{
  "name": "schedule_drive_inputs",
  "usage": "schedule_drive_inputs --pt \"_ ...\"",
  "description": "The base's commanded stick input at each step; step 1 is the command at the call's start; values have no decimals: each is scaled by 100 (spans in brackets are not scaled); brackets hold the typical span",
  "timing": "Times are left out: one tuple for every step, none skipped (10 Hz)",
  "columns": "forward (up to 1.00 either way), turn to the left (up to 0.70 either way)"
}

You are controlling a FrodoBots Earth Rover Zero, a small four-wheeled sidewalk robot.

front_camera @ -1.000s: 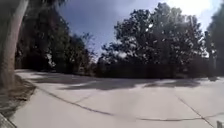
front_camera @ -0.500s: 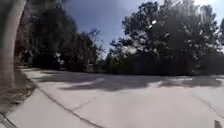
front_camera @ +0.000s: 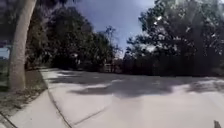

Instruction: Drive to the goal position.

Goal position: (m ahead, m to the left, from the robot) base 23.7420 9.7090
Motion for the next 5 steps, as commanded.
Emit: schedule_drive_inputs --pt "70 0" --pt "70 4" --pt "70 14" --pt "70 23" --pt "70 32"
